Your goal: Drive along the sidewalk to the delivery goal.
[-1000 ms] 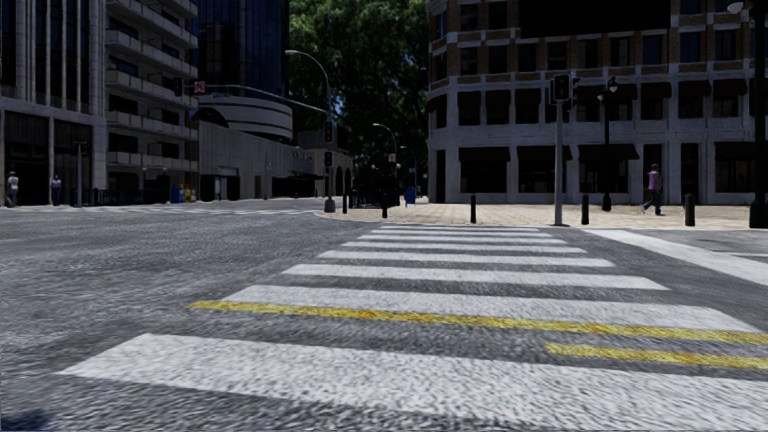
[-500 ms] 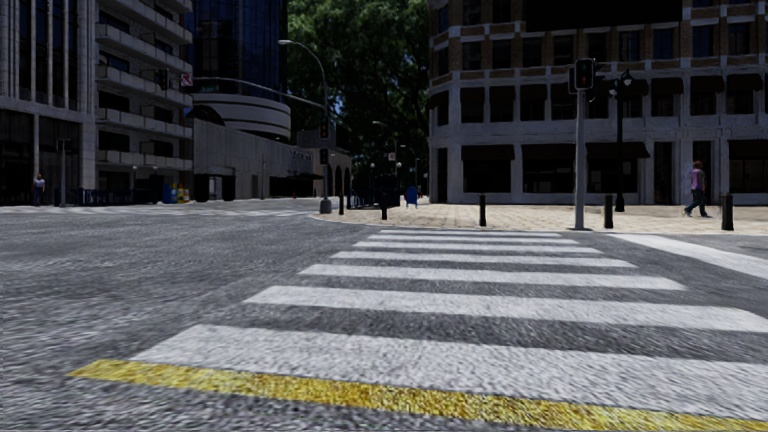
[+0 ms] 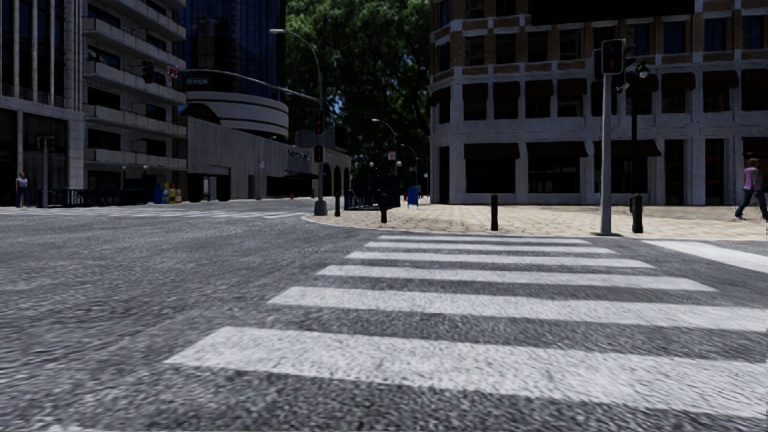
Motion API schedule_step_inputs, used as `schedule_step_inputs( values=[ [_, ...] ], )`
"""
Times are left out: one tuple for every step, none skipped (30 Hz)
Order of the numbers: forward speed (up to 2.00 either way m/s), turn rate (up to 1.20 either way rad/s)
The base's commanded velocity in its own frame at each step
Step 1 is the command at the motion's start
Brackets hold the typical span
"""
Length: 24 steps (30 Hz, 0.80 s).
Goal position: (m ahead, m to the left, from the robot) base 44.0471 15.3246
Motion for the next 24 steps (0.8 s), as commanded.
schedule_step_inputs(
  values=[
    [2.0,0.0],
    [2.0,0.0],
    [2.0,0.0],
    [2.0,0.0],
    [2.0,0.0],
    [2.0,0.0],
    [2.0,0.0],
    [2.0,0.0],
    [2.0,0.0],
    [2.0,0.0],
    [2.0,0.0],
    [2.0,0.0],
    [2.0,0.0],
    [2.0,0.0],
    [2.0,0.0],
    [2.0,0.0],
    [2.0,0.0],
    [2.0,0.0],
    [2.0,0.0],
    [2.0,0.0],
    [2.0,0.0],
    [2.0,0.0],
    [2.0,-0.13],
    [2.0,-0.13]
  ],
)
